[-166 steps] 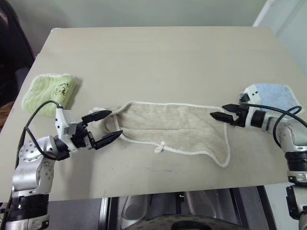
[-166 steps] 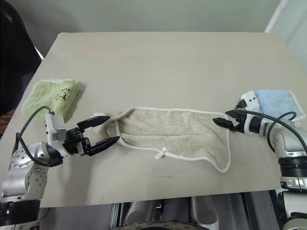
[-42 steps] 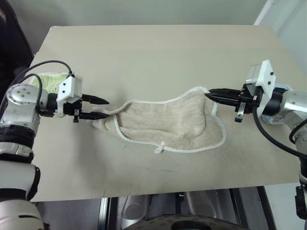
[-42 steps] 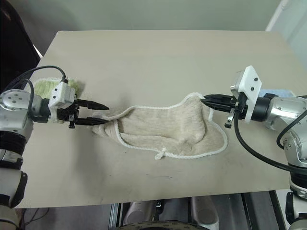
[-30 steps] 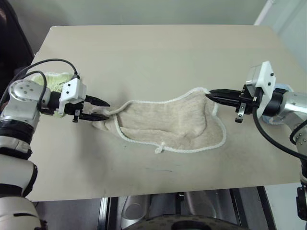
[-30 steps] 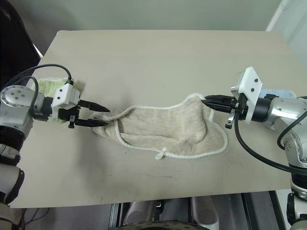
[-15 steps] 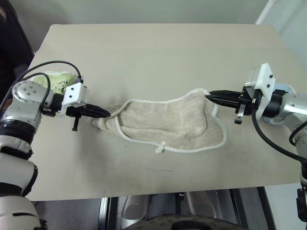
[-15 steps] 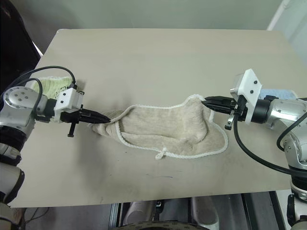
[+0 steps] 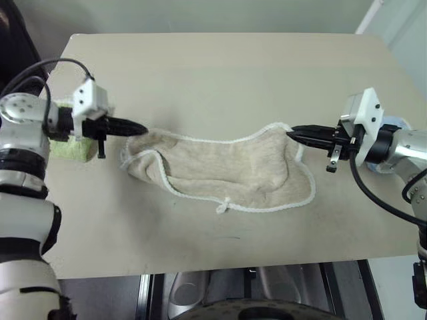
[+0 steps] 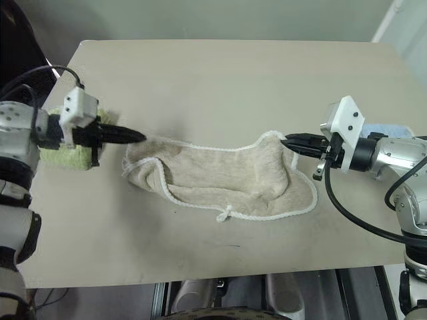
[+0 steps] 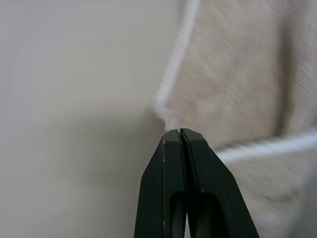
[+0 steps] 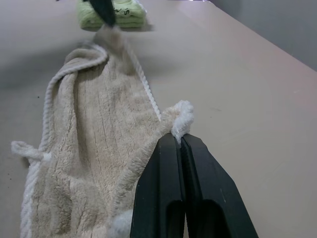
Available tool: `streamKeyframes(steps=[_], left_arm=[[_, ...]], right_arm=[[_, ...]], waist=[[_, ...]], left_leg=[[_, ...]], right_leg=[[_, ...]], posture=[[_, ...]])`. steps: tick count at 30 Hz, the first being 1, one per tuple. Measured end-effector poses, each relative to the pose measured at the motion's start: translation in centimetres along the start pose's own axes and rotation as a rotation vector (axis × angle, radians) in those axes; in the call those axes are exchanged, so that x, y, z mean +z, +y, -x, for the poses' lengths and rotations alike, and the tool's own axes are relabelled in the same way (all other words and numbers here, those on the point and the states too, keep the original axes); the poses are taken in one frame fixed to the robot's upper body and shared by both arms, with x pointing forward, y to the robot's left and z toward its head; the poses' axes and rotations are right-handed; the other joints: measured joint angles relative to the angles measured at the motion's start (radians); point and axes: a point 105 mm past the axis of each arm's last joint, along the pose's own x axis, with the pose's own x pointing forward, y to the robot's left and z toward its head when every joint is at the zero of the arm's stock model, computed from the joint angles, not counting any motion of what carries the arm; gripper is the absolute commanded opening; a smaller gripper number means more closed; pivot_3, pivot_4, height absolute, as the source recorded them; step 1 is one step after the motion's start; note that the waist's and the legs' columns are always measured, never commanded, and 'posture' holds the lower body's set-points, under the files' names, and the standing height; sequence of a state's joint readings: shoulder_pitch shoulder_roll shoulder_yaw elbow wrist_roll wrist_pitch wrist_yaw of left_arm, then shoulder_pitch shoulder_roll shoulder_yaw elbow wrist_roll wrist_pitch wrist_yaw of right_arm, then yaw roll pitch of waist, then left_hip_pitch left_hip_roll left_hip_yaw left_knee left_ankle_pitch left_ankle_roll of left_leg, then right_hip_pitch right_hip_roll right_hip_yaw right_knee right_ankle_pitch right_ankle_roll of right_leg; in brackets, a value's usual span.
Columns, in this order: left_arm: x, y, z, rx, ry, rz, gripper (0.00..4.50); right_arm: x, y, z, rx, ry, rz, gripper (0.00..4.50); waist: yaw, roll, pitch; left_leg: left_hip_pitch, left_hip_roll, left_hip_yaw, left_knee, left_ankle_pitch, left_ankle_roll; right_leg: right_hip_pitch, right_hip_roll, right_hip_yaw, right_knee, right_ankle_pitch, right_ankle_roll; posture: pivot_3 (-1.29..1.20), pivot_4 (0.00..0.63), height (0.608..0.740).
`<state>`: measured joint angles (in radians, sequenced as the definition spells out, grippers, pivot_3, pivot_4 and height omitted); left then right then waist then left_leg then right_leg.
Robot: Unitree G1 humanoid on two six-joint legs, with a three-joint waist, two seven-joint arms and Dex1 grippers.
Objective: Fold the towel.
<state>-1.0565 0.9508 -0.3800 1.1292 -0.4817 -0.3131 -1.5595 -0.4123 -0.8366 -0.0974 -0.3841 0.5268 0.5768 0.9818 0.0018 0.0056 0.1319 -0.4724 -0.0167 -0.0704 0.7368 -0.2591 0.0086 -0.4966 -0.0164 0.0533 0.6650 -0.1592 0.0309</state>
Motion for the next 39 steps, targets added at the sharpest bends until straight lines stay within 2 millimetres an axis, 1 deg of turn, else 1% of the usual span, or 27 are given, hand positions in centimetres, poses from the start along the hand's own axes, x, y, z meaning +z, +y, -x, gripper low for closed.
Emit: streamKeyframes(steps=[4,7,8,11,13,15,19,39], left_arm=[[-0.6,1.0,0.5,0.088,-0.002,0.108,0.05],[-0.8,1.9,0.7,0.167,-0.025,0.173,0.05],[-0.7,2.3,1.0,0.203,-0.036,0.192,0.05],[0.0,3.7,1.9,0.313,-0.081,0.222,0.05],[0.1,4.3,2.4,0.378,-0.089,0.229,0.05],[-0.2,4.7,2.7,0.425,-0.082,0.242,0.05],[-0.4,4.8,2.8,0.441,-0.072,0.250,0.05],[-0.5,4.9,2.8,0.451,-0.069,0.251,0.05]], right_arm=[[-0.1,-0.9,0.2,-0.029,0.001,-0.004,0.00],[0.2,-2.0,0.5,-0.065,-0.005,0.017,0.00],[0.4,-2.7,0.7,-0.088,-0.007,0.027,0.00],[1.0,-5.5,1.8,-0.207,-0.020,0.062,0.00],[1.4,-6.9,2.3,-0.260,-0.028,0.091,0.00],[1.3,-7.6,2.7,-0.290,-0.021,0.106,0.00],[0.8,-8.0,2.7,-0.300,-0.011,0.103,0.00],[0.9,-8.0,2.8,-0.303,-0.012,0.119,0.00]], waist=[[0.000,0.000,0.000],[0.000,0.000,0.000],[0.000,0.000,0.000],[-0.001,0.000,0.000],[-0.001,0.000,0.000],[-0.001,0.000,0.000],[0.000,0.000,0.000],[-0.001,0.000,0.000]], left_leg=[[0.000,0.000,0.001,0.000,0.001,0.000],[0.000,0.000,0.001,0.000,0.002,0.001],[0.000,0.000,0.001,0.000,0.002,0.001],[0.000,0.000,0.001,0.000,0.003,0.002],[0.001,0.000,0.001,0.000,0.003,0.002],[0.000,0.000,0.002,0.000,0.004,0.002],[-0.001,0.000,0.002,0.000,0.004,0.002],[0.000,0.000,0.003,0.000,0.005,0.002]], right_leg=[[0.000,0.000,0.000,0.000,0.000,0.001],[0.000,0.000,0.000,0.000,0.001,0.002],[0.000,0.000,0.000,0.000,0.001,0.002],[0.000,-0.001,0.000,0.000,0.002,0.002],[0.000,-0.001,0.000,0.000,0.003,0.004],[0.000,-0.001,0.000,0.000,0.005,0.008],[-0.001,-0.001,0.000,0.000,0.005,0.008],[-0.001,-0.001,0.000,0.000,0.005,0.008]], posture=[[0.00,0.150,0.703],[0.00,0.150,0.703],[0.00,0.150,0.703],[0.00,0.150,0.703],[0.00,0.150,0.703],[0.00,0.150,0.703],[0.00,0.150,0.703],[0.00,0.150,0.703]])
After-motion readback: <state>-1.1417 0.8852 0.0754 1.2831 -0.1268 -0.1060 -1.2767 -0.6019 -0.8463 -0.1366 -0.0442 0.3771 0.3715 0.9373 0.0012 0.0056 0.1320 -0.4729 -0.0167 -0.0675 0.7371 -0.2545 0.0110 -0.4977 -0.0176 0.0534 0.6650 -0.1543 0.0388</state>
